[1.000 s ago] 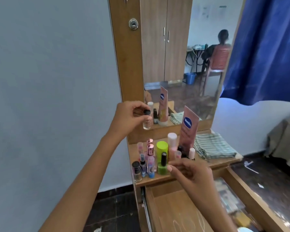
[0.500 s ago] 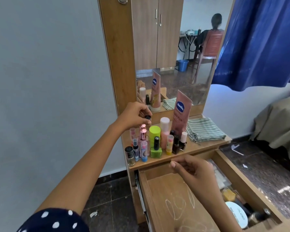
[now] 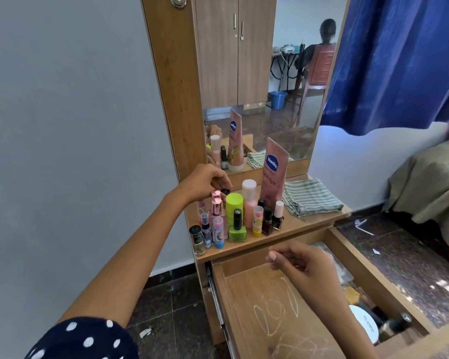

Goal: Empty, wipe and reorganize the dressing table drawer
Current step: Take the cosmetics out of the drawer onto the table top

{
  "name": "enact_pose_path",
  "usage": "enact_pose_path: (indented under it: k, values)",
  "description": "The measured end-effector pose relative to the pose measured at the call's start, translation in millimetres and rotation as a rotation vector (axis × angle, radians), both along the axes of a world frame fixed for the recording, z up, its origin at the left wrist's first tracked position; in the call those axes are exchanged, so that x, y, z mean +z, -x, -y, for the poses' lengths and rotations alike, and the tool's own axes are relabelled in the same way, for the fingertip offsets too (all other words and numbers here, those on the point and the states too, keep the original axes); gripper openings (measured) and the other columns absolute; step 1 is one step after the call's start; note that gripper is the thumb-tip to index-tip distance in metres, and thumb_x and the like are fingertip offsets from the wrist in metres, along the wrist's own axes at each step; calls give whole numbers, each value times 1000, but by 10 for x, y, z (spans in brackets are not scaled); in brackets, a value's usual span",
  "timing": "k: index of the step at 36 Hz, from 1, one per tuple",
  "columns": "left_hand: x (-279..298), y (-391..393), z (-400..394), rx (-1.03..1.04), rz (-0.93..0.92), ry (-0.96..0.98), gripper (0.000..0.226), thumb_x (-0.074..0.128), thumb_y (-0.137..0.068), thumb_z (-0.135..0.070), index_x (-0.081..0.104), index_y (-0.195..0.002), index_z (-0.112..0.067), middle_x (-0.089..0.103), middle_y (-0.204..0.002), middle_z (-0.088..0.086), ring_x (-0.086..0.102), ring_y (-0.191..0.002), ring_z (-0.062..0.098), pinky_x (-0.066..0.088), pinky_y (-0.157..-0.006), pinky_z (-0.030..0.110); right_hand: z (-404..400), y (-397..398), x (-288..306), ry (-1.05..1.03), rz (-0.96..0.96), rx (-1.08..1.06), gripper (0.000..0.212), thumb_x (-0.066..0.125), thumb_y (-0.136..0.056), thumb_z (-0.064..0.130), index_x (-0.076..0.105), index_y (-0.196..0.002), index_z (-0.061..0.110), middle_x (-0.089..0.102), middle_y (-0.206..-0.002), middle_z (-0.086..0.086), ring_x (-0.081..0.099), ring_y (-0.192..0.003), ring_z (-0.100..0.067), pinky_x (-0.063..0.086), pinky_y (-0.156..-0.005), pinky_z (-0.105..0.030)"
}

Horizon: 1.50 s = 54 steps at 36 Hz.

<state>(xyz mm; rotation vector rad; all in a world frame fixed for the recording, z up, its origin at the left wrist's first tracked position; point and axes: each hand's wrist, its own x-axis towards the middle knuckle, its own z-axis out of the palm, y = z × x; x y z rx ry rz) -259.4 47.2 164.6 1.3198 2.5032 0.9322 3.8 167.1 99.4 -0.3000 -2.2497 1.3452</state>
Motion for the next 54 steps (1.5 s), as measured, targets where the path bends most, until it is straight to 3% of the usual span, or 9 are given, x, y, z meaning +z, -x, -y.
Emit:
enact_pose_path:
  k: [5, 14, 20, 23, 27, 33, 39, 44, 54]
  values:
    - [57, 18, 75, 11, 24, -20, 30, 70, -75, 10, 72, -94, -14, 72, -94, 4, 70, -82, 8, 58, -72, 25, -18, -28, -6, -10, 5, 12, 9, 72, -83, 16, 74, -83, 24, 73, -73, 6, 70, -69, -7, 57, -67, -24]
    - [495, -176, 223, 158, -182, -197, 26, 62, -85, 3, 71, -101, -15, 71, -94, -2, 63, -84, -3, 48, -74, 7, -91, -118, -20, -33, 20, -32, 11, 74, -81, 14, 74, -80, 25, 72, -70, 11, 69, -67, -5, 55, -67, -21]
    - [692, -703, 49, 173, -398, -364, 30, 61, -87, -2, 70, -103, -25, 69, -100, -9, 62, -90, 6, 53, -78, 29, -396, -301, 19, -128, 117, -79, 8, 73, -82, 24, 74, -87, 30, 72, -76, 19, 68, -74, -1, 53, -66, -17]
    - [593, -1116, -164, 78, -445, -396, 28, 61, -86, -2, 70, -103, -24, 68, -101, -10, 61, -90, 4, 52, -77, 26, -642, -421, 41, -217, 193, -101, 10, 74, -82, 25, 72, -90, 32, 71, -79, 21, 67, -77, 3, 53, -69, -16]
    - [148, -1598, -529, -99, -327, -396, 24, 63, -84, -3, 71, -99, -20, 68, -98, -8, 58, -86, 1, 47, -76, 18, -966, -603, 58, -364, 306, -129, 16, 77, -79, 16, 72, -87, 28, 72, -79, 19, 66, -74, 8, 54, -72, -17]
    - [-723, -2046, -1031, -314, -29, -175, 19, 66, -79, -6, 74, -94, -15, 71, -93, -2, 63, -81, 13, 48, -75, 28, -1304, -827, 74, -416, 504, -255, 26, 70, -74, 5, 73, -87, 27, 73, -76, 14, 68, -77, 2, 57, -80, -32]
    - [-1360, -2345, -1386, -464, -68, 59, 36, 71, -81, -27, 67, -116, -19, 65, -112, 0, 56, -105, 19, 48, -84, 38, -1384, -947, 32, -377, 596, -356, 33, 65, -71, 1, 71, -82, 31, 70, -67, 17, 67, -76, 0, 56, -76, -34]
    - [-1470, -2538, -1542, -515, -24, 35, 47, 66, -82, -48, 59, -123, -25, 57, -111, -2, 50, -103, 15, 46, -82, 36, -1334, -1039, -7, -316, 519, -463, 30, 63, -76, 3, 71, -82, 31, 71, -70, 15, 67, -72, 1, 56, -75, -33]
    - [-1396, -2572, -1515, -426, 89, -101, 14, 73, -80, -27, 68, -91, -18, 65, -88, -5, 60, -82, 11, 51, -72, 39, -1300, -1079, -67, -267, 365, -549, 19, 68, -80, 11, 72, -86, 28, 71, -77, 14, 68, -74, -3, 57, -78, -37]
